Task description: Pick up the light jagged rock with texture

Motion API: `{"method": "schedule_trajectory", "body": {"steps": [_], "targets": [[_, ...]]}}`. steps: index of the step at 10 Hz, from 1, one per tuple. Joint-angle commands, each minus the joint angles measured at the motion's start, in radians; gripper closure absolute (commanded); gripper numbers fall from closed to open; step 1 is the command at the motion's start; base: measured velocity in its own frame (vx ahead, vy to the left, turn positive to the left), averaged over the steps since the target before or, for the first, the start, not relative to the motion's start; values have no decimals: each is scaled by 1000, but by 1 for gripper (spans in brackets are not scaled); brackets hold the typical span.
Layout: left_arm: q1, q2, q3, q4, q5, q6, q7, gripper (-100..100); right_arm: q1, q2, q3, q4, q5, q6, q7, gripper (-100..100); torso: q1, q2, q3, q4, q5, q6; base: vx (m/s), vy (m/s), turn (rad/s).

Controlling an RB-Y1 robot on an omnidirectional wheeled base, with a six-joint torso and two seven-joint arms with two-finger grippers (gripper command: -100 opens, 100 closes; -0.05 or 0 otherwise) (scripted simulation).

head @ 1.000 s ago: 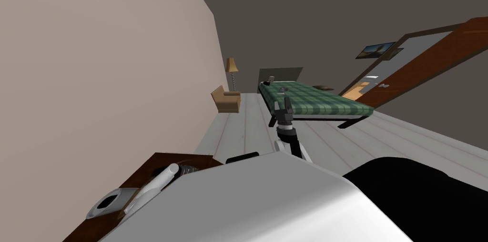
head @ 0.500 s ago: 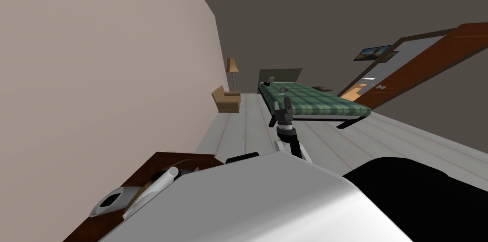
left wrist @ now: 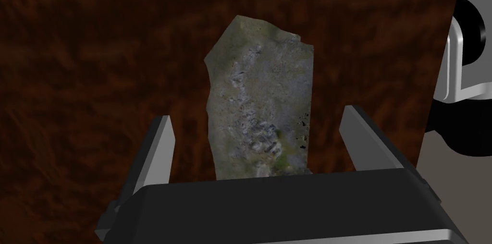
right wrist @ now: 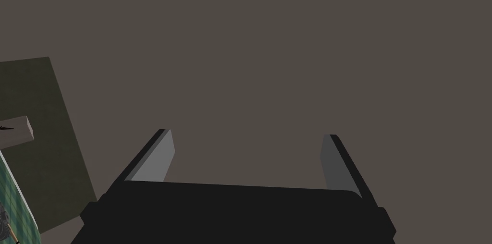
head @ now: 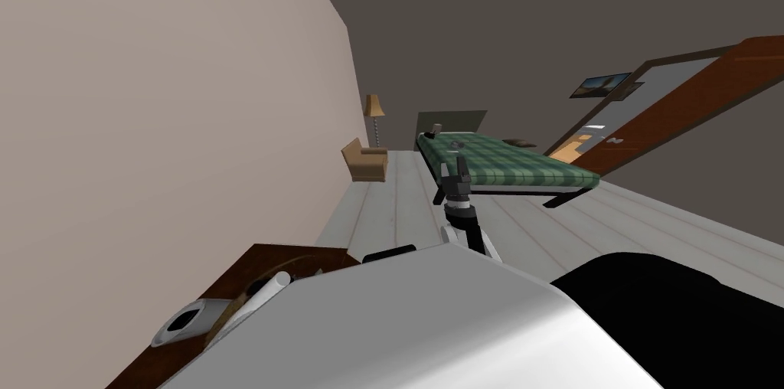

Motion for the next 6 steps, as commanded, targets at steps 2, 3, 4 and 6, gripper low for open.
{"method": "schedule_trajectory", "body": {"steps": [2, 3, 4, 6], "targets": [[-10, -31, 0, 37, -15, -42, -19, -100, 0, 0, 0, 0, 0, 0, 0, 0, 0, -1, 0, 0, 0, 0, 30, 37, 13], [-12, -45, 0, 49, -23, -59, -23, -100, 0, 0, 0, 0, 0, 0, 0, 0, -2, 0, 0, 0, 0, 0, 0, 0, 0], [-12, -36, 0, 40, -20, -46, -18, -100, 0, 0, 0, 0, 0, 0, 0, 0, -3, 1, 1, 0, -1, 0, 0, 0, 0], [-13, -36, 0, 41, -21, -50, -18, 100, 0, 0, 0, 0, 0, 0, 0, 0, -3, 2, 1, 0, 0, 0, 0, 0, 0]]}}
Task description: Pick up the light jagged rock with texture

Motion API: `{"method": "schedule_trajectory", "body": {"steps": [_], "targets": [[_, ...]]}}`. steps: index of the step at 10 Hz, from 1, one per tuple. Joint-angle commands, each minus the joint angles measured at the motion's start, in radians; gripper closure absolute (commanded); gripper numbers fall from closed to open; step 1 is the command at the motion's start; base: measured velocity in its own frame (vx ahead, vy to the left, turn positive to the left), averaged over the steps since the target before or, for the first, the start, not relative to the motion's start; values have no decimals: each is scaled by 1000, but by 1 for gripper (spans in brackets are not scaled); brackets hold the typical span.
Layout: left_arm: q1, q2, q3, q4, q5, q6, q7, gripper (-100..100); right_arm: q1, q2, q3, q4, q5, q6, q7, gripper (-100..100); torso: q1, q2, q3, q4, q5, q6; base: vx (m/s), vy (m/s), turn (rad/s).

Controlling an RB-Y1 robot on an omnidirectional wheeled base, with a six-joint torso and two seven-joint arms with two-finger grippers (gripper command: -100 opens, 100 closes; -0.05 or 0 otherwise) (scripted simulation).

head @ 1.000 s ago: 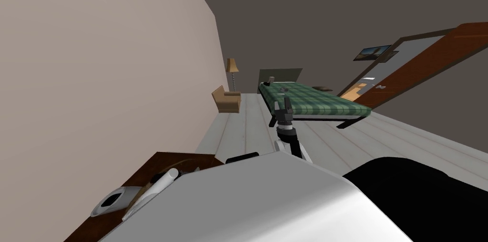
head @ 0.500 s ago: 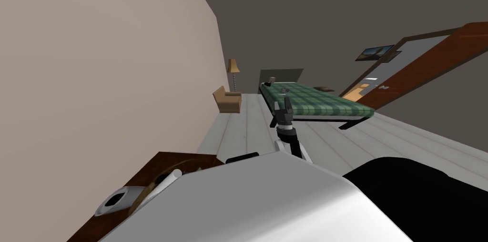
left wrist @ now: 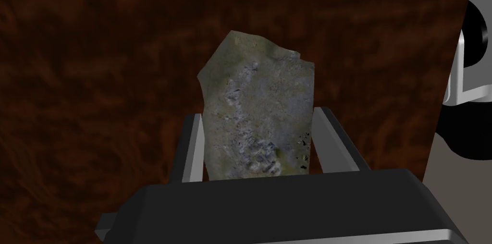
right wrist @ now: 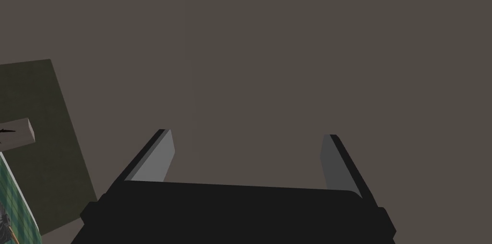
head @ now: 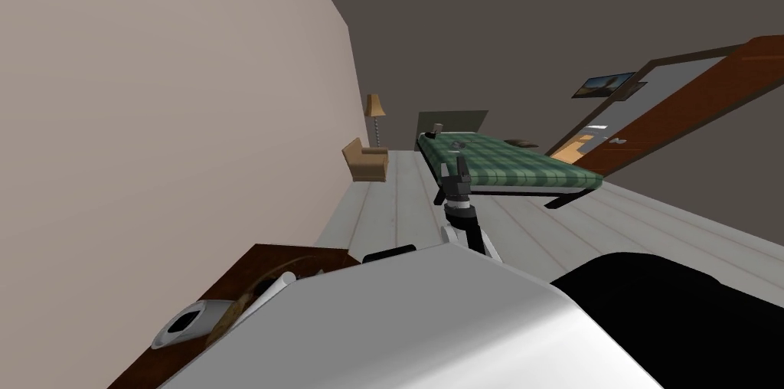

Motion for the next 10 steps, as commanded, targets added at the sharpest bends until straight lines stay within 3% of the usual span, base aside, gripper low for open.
{"method": "schedule_trajectory", "body": {"steps": [1, 3, 4, 5, 8, 9, 10], "targets": [[0, 0, 0, 0, 0, 0, 0, 100, 0, 0, 0, 0, 0, 0, 0, 0, 0, 0, 0, 0, 0, 0, 0, 0, 0], [0, 1, 0, 0, 0, -1, 0, 100, 0, 0, 0, 0, 0, 0, 0, 0, 1, 0, 0, 0, 1, 0, 0, 0, 0], [0, 0, 0, 0, 0, -1, 0, 0, 0, 0, 0, 0, 0, 0, 0, 0, 2, -1, 0, 0, 1, 0, 0, 0, 0], [7, 26, 0, -23, 18, 33, 7, 100, 0, 0, 0, 0, 0, 0, 0, 0, 2, -1, -1, 0, 1, 0, -11, -15, -21], [13, 62, 1, -54, 37, 75, 19, 100, 0, 0, 0, 0, 0, 0, 0, 0, 0, 1, 0, 0, 1, 0, -28, -35, -18], [12, 52, -1, -57, 26, 66, 24, 100, 0, 0, 0, 0, 0, 0, 0, 0, -1, 1, 0, 0, 1, 1, -14, -23, -1], [13, 54, -1, -60, 26, 71, 29, 0, 0, 0, 0, 0, 0, 0, 0, 0, 0, 0, 0, -1, 1, 0, 0, 0, 0]]}}
